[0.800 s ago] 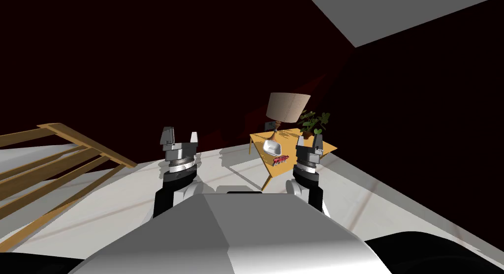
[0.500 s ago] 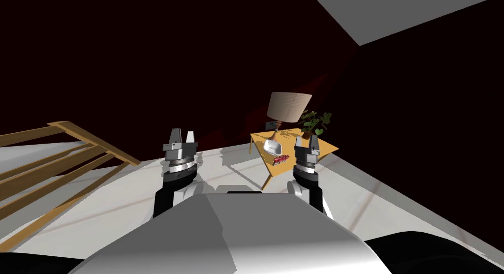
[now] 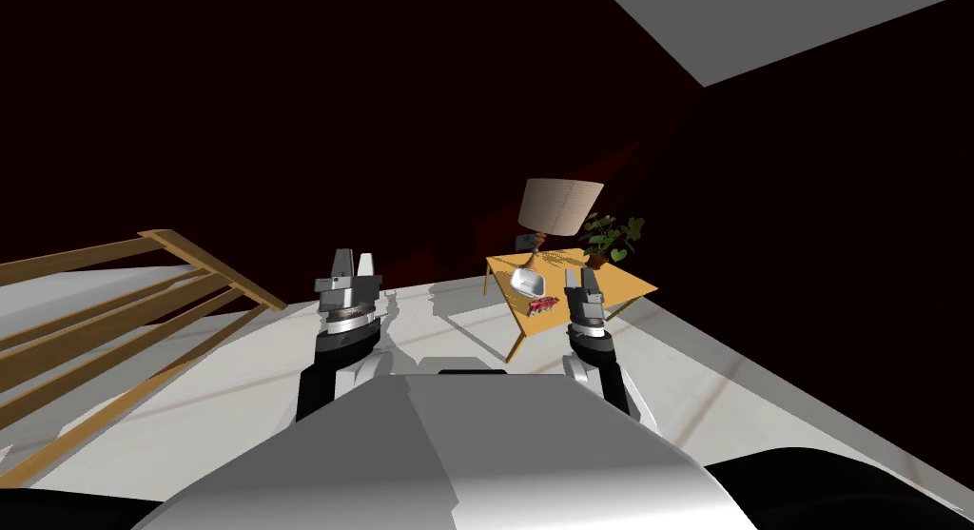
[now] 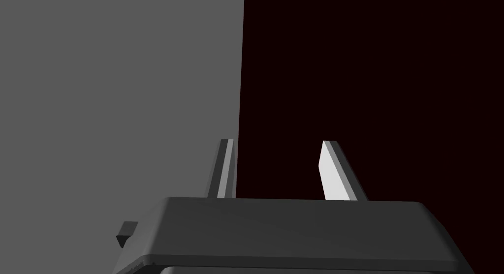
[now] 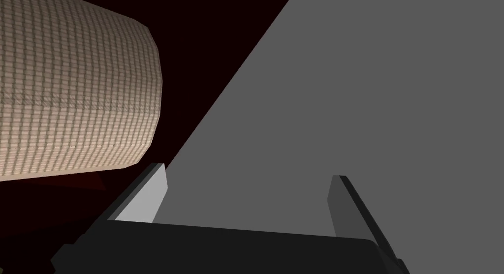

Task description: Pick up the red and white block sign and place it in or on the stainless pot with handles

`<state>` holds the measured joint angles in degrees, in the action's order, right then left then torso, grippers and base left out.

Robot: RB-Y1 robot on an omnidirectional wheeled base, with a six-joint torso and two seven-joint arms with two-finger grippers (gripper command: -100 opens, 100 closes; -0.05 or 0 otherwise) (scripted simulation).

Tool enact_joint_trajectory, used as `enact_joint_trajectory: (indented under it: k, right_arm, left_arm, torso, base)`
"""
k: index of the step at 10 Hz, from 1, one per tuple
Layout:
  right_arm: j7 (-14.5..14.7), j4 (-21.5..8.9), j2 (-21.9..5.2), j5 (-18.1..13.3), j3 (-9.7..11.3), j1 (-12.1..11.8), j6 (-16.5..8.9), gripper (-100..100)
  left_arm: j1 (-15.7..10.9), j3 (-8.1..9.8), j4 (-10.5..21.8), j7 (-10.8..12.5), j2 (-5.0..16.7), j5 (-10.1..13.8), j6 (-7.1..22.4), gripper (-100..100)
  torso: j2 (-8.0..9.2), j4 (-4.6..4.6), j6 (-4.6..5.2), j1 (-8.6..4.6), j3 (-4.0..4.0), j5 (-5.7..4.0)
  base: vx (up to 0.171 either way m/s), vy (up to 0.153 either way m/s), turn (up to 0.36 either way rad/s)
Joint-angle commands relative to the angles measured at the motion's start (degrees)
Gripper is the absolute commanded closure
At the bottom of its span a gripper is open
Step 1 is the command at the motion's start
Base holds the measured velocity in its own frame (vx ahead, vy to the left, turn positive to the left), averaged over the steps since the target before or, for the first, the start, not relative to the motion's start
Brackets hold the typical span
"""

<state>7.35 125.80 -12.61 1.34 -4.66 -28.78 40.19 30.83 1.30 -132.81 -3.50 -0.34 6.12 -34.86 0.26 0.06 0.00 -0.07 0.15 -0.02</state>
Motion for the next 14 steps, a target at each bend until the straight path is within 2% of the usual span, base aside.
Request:
enact_joint_trajectory:
  k: [1, 2, 4, 5, 7, 8, 10, 11, 12, 13, 14]
  right_arm:
    - [0.24, -2.69, -2.86, -2.36, -0.25, 0.02, 1.77, -100]
    - [0.24, -2.69, -3.41, -2.36, -0.25, 0.02, 1.77, -100]
    - [0.66, -6.19, -7.29, -6.01, -0.52, 0.29, 4.10, -100]
    - [0.66, -6.87, -8.07, -6.01, -0.52, 0.29, 4.10, -100]
    - [1.32, -10.80, -12.10, -9.77, -0.45, 0.71, 6.39, -100]
    - [1.32, -11.52, -12.83, -10.31, -0.45, 0.71, 6.39, -100]
    - [2.22, -15.55, -16.85, -14.16, 0.05, 1.23, 8.57, -100]
    - [2.22, -16.55, -17.65, -15.21, 0.05, 1.23, 8.57, -100]
    - [2.75, -19.17, -19.84, -17.23, 0.47, 1.52, 9.61, -100]
    - [2.75, -19.17, -20.08, -17.87, 0.47, 1.52, 9.61, -100]
    - [3.33, -21.19, -22.52, -19.95, 0.98, 1.85, 10.61, -100]
  left_arm:
    - [0.00, 0.00, 0.00, 0.00, 0.00, 0.00, 0.00, 0]
    - [0.00, 0.00, 0.00, 0.00, 0.00, 0.00, 0.00, 0]
    - [0.00, 0.00, 0.00, 0.00, 0.00, 0.00, 0.00, 0]
    - [0.00, 0.00, 0.00, 0.00, 0.00, 0.00, 0.00, 0]
    - [0.00, 0.00, 0.00, 0.00, 0.00, 0.00, 0.00, 0]
    - [0.00, 0.00, 0.00, 0.00, 0.00, 0.00, 0.00, 0]
    - [0.00, 0.00, 0.00, 0.00, 0.00, 0.00, 0.00, 0]
    - [0.00, 0.00, 0.00, 0.00, 0.00, 0.00, 0.00, 0]
    - [0.01, 0.00, 0.00, 0.00, 0.00, 0.00, 0.00, 0]
    - [0.01, 0.00, 0.00, 0.00, 0.00, 0.00, 0.00, 0]
    - [0.01, 0.00, 0.00, 0.00, 0.00, 0.00, 0.00, 0]
  torso:
    - [0.00, 0.00, 0.00, 0.00, 0.00, 0.00]
    - [0.03, 0.00, 0.00, -0.04, 0.01, -0.01]
    - [-0.03, -0.01, 0.00, 0.02, -0.02, 0.00]
    - [-0.02, -0.01, -0.01, 0.04, -0.01, 0.01]
    - [-0.05, -0.01, 0.00, 0.04, -0.03, 0.01]
    - [0.00, 0.00, 0.00, 0.05, 0.00, 0.01]
    - [-0.12, -0.02, 0.00, 0.03, -0.06, 0.01]
    - [-0.11, -0.02, 0.00, 0.03, -0.06, 0.00]
    - [-0.13, -0.03, 0.02, 0.03, -0.07, 0.00]
    - [-0.15, -0.03, 0.00, 0.04, -0.09, 0.01]
    - [-0.19, -0.04, 0.02, 0.04, -0.11, 0.01]
  base:
    - [-0.076, -0.021, 0.080]
    - [-0.061, -0.010, 0.034]
    - [-0.062, 0.003, 0.078]
    - [-0.059, 0.002, 0.035]
    - [-0.065, 0.005, 0.078]
    - [-0.051, 0.002, 0.028]
    - [-0.039, 0.002, 0.083]
    - [-0.035, 0.000, 0.037]
    - [-0.031, 0.004, 0.064]
    - [-0.019, 0.003, 0.035]
    - [-0.014, 0.007, 0.070]
